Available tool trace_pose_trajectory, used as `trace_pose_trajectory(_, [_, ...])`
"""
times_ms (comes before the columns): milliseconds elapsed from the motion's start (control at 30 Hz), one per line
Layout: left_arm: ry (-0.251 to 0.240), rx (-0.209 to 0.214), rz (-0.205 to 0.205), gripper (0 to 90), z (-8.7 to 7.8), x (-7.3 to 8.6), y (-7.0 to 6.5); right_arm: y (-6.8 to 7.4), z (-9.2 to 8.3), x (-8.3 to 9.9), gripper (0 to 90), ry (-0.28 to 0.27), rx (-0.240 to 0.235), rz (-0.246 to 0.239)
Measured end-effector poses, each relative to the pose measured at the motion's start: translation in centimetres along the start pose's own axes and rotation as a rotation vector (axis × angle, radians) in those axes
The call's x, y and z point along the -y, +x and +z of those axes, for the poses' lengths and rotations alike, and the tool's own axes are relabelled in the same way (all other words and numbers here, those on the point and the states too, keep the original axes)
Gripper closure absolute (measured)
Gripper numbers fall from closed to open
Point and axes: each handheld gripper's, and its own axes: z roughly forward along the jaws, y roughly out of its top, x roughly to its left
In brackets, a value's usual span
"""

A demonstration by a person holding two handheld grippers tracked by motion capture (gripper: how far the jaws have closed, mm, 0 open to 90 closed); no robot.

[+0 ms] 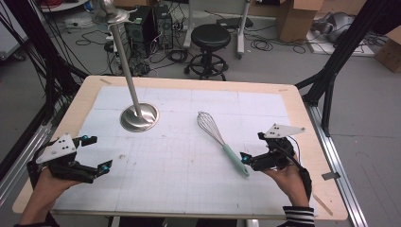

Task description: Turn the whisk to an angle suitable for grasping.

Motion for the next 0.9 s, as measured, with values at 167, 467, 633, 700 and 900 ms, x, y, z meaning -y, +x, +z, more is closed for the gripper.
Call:
trace_pose_trajectory(167, [0.005, -0.002, 0.001, 1.7, 0.0, 0.1, 0.1, -0.1, 1.5, -0.5, 0.6, 0.05, -0.012, -0.014])
trace_pose_trajectory(467, [0.008, 0.003, 0.003, 1.7, 0.2, 0.1, 0.1, -0.4, 3.9, -1.0, 0.6, 0.134, -0.033, -0.01])
trace_pose_trajectory(633, [0.01, 0.008, 0.008, 1.7, 0.4, 0.0, 0.1, -0.5, 4.9, -1.0, 0.6, 0.167, -0.038, -0.006])
trace_pose_trajectory(700, [0.01, 0.007, 0.003, 1.8, 0.4, 0.0, 0.1, -0.5, 5.2, -1.0, 0.7, 0.183, -0.04, 0.0])
trace_pose_trajectory(900, [0.012, 0.01, 0.006, 1.7, 0.5, 0.0, 0.1, -0.8, 6.1, -0.9, 0.7, 0.232, -0.056, -0.016])
